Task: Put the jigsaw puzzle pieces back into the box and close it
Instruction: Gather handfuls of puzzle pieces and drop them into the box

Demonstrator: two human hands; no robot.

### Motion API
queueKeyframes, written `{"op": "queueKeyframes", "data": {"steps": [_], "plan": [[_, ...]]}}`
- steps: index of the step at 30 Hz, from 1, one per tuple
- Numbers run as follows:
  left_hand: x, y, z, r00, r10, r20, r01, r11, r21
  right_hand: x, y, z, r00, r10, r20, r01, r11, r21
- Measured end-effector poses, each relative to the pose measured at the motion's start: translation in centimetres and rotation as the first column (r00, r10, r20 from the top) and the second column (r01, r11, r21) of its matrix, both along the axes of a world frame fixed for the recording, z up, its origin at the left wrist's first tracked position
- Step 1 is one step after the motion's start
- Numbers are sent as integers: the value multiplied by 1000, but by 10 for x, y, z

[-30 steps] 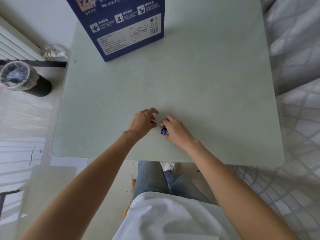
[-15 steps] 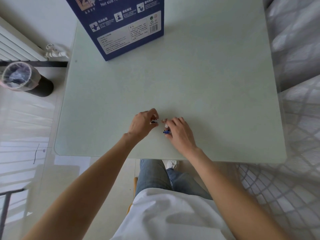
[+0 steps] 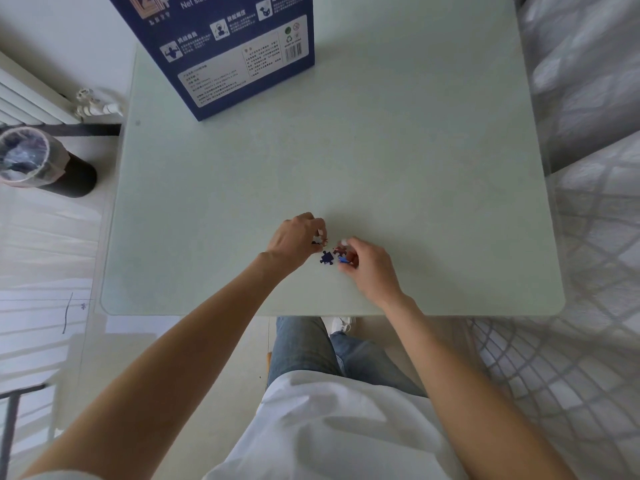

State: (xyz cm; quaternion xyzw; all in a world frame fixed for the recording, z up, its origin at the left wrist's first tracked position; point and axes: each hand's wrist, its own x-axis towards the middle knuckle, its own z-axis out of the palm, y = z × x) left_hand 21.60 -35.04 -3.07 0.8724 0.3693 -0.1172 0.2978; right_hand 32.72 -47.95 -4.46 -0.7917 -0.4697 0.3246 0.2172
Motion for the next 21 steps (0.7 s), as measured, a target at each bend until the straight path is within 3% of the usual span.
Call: {"op": "queueKeyframes", "data": {"steps": [13, 17, 21], "plan": [[1, 4, 1, 999, -27, -36, 25, 998, -51, -5, 15, 6, 960, 167, 225, -144, 983, -118], [-9, -4, 5, 997, 35, 62, -29, 995, -96, -5, 14, 6, 972, 129, 195, -109, 988, -111], [-12, -25, 4, 997, -34, 62, 41, 994, -104, 13, 13, 6, 992, 49, 117, -37, 994, -100]]}}
